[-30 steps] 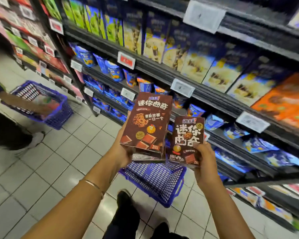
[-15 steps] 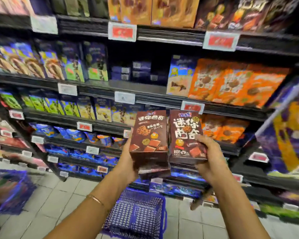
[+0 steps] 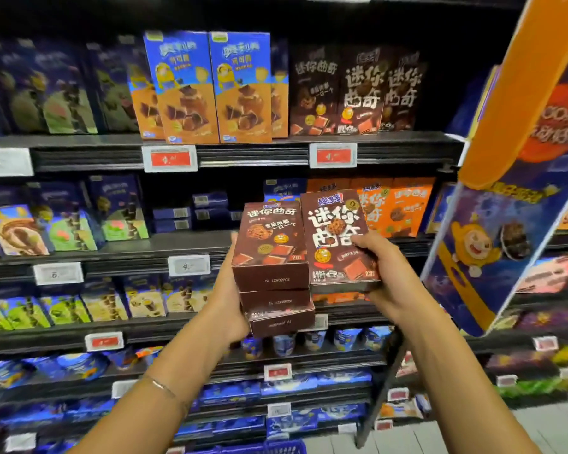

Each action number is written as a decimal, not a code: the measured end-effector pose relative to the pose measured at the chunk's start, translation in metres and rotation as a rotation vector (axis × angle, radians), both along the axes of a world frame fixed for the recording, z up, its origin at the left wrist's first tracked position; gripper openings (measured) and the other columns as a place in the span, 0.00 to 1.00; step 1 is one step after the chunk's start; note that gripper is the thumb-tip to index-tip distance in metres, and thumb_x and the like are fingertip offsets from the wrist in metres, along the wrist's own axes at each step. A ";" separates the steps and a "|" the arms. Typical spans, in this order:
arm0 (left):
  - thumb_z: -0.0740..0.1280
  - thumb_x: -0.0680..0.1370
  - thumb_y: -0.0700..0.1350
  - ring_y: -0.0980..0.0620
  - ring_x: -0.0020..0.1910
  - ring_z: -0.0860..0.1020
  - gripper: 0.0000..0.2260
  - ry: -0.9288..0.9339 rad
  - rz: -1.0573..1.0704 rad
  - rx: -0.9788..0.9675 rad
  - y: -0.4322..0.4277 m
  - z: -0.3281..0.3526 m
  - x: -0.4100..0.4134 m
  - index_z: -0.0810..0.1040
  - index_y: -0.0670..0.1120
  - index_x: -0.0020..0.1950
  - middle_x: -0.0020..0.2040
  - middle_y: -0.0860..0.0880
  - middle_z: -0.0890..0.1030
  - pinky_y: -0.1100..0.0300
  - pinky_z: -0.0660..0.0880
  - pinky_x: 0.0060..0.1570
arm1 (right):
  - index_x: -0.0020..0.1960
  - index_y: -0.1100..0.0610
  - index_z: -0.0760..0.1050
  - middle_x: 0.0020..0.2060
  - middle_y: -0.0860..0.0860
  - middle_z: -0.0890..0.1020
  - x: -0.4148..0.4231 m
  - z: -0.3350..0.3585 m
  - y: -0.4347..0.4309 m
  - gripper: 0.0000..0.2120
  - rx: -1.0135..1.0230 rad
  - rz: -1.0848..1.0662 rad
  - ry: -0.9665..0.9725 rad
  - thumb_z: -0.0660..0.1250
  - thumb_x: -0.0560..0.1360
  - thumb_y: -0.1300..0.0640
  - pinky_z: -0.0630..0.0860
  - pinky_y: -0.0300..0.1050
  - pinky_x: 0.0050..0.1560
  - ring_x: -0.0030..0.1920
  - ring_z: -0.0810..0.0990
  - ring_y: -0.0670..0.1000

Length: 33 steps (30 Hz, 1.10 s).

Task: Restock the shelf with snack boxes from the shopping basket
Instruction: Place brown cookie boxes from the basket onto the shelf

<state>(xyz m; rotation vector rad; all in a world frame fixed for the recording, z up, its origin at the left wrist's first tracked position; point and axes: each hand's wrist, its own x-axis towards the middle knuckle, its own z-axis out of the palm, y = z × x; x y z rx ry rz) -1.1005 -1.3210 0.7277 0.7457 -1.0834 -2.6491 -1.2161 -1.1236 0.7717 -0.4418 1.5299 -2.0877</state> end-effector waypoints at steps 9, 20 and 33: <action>0.67 0.74 0.74 0.36 0.47 0.88 0.32 0.058 -0.055 -0.019 -0.009 0.038 -0.019 0.91 0.45 0.46 0.53 0.39 0.88 0.40 0.83 0.48 | 0.51 0.54 0.77 0.45 0.53 0.87 -0.028 0.034 -0.004 0.12 -0.020 0.025 0.204 0.69 0.69 0.52 0.80 0.45 0.39 0.42 0.86 0.52; 0.72 0.74 0.69 0.36 0.46 0.87 0.28 0.084 -0.013 -0.056 0.003 0.050 -0.038 0.90 0.43 0.46 0.51 0.38 0.87 0.38 0.82 0.51 | 0.57 0.57 0.81 0.48 0.53 0.87 -0.108 0.118 0.021 0.11 -0.146 -0.233 0.491 0.69 0.76 0.57 0.82 0.46 0.43 0.46 0.87 0.52; 0.75 0.73 0.66 0.35 0.46 0.87 0.25 0.027 -0.006 -0.101 0.035 0.059 -0.067 0.89 0.43 0.46 0.52 0.37 0.87 0.38 0.83 0.51 | 0.60 0.47 0.72 0.58 0.52 0.82 -0.249 0.148 -0.008 0.12 0.197 -0.620 0.634 0.58 0.81 0.61 0.82 0.56 0.56 0.55 0.83 0.53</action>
